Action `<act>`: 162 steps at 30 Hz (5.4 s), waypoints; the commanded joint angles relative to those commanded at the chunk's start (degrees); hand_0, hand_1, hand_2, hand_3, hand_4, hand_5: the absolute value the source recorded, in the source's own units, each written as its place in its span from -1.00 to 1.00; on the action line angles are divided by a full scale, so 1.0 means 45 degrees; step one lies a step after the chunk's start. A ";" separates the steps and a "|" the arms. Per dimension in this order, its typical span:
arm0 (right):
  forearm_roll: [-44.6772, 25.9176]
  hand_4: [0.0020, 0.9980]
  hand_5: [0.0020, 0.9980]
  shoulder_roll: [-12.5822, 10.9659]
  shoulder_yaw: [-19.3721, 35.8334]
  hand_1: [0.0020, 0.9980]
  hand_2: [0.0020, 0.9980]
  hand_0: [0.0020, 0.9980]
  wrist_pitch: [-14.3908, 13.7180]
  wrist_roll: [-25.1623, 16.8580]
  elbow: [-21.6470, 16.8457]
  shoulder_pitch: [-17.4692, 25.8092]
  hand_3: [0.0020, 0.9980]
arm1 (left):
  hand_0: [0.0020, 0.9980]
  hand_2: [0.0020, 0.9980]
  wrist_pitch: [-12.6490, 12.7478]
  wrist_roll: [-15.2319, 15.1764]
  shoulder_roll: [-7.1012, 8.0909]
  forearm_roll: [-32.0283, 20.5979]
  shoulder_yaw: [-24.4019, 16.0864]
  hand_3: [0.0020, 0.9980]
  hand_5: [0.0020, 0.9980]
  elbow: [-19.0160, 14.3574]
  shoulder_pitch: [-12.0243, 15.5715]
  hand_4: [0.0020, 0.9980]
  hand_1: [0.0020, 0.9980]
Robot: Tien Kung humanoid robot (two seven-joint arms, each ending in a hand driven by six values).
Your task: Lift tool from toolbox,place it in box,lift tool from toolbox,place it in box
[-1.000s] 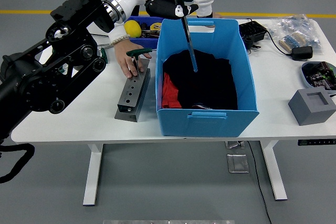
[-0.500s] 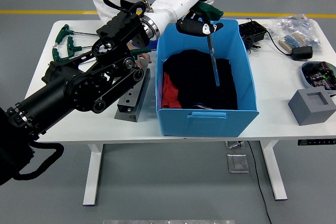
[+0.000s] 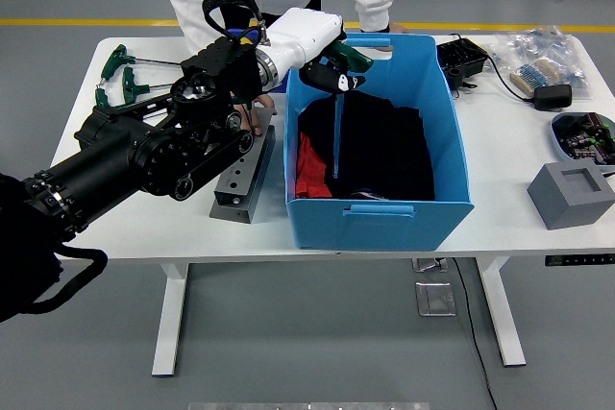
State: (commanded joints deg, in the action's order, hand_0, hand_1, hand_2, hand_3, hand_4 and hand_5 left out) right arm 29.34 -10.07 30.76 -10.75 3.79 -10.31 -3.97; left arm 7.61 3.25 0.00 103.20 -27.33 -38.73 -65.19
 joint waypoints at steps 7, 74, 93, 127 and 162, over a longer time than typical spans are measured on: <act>0.0013 0.72 0.31 -0.0036 -0.0023 0.36 0.50 0.42 -0.0012 -0.0034 0.0000 -0.0045 0.19 | -0.38 -0.37 -0.0221 0.0051 0.0000 -0.0764 0.0552 -0.16 -0.09 0.0199 -0.0178 0.60 -0.46; 0.1242 0.70 0.28 0.0206 0.1491 0.33 0.48 0.39 -0.0185 0.0067 0.0000 0.0102 0.17 | -0.36 0.09 -0.2601 0.0548 0.2669 0.2870 -0.4929 0.32 0.14 -0.4921 0.3367 0.69 -0.11; 0.1126 0.69 0.28 0.0246 0.1477 0.33 0.48 0.38 -0.0213 0.0074 0.0000 0.0130 0.16 | -0.39 0.10 -0.2480 0.1055 0.2732 0.3212 -0.5835 0.33 0.19 -0.4767 0.3844 0.70 -0.11; 0.1119 0.68 0.28 0.0283 0.1581 0.33 0.47 0.37 -0.0227 0.0066 0.0000 0.0175 0.16 | -0.57 0.11 0.3350 0.4782 0.2698 -1.3502 -0.6615 0.67 0.63 -0.5652 0.6915 0.51 -0.39; 0.0722 0.67 0.28 0.0265 0.1201 0.33 0.47 0.37 -0.0236 0.0007 0.0000 0.0099 0.16 | -0.56 0.16 0.2556 0.3112 0.2062 -1.9519 -0.5404 0.72 0.88 -0.3754 0.6086 0.61 -0.37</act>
State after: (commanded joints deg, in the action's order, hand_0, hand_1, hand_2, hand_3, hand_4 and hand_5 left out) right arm 32.59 -8.87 36.16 -11.82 3.82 -10.31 -3.52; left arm 19.11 17.25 9.28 15.36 -51.65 -55.62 -37.81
